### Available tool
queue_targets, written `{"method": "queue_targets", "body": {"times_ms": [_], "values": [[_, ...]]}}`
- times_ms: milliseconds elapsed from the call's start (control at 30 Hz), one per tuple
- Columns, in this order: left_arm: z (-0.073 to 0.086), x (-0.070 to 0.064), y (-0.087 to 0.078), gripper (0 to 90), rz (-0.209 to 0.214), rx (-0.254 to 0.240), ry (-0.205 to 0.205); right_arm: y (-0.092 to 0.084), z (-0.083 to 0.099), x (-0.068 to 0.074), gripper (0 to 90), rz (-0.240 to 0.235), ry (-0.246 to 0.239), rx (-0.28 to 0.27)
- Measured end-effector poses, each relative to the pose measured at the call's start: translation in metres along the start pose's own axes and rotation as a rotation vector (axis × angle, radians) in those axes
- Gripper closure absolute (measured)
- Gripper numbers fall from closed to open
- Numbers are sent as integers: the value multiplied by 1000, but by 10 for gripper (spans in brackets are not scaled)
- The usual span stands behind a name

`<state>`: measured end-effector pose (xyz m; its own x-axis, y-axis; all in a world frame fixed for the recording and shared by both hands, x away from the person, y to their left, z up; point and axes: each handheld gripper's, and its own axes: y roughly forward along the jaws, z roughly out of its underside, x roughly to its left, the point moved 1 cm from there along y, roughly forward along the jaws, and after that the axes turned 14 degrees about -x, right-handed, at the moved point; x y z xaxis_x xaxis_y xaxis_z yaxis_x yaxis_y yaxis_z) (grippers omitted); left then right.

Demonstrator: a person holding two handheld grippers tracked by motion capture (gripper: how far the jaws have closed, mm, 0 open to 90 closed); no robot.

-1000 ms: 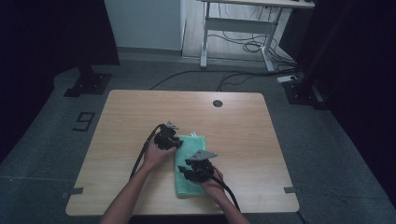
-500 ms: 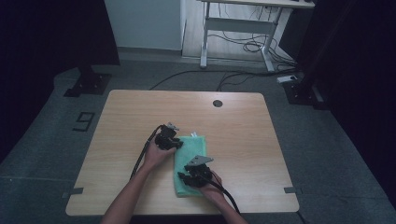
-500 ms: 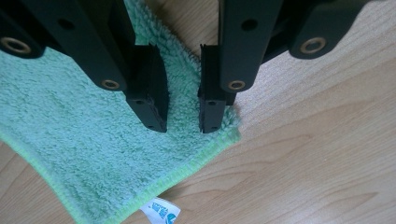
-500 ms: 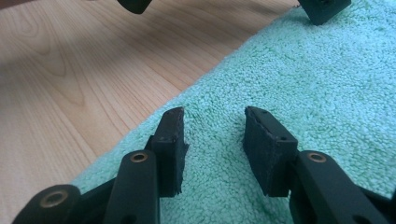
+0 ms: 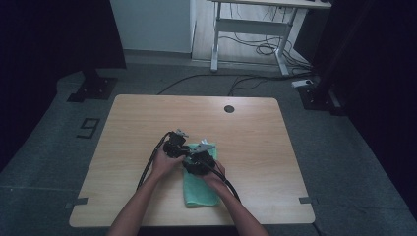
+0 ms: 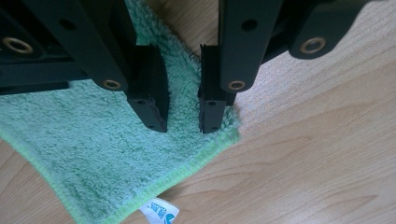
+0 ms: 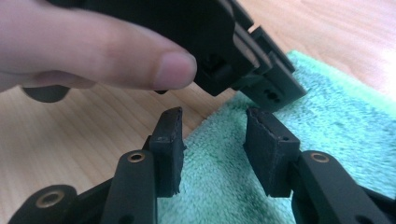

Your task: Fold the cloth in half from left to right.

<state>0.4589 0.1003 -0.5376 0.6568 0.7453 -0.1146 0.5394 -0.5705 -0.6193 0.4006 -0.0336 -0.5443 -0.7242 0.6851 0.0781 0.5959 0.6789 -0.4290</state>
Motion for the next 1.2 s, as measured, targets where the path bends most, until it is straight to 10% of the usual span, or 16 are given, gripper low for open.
{"method": "queue_targets", "body": {"times_ms": [1200], "values": [[-1, 0, 2, 735, 1, -6, -16, -72, 56, 69, 560, -138, -111, -11]]}}
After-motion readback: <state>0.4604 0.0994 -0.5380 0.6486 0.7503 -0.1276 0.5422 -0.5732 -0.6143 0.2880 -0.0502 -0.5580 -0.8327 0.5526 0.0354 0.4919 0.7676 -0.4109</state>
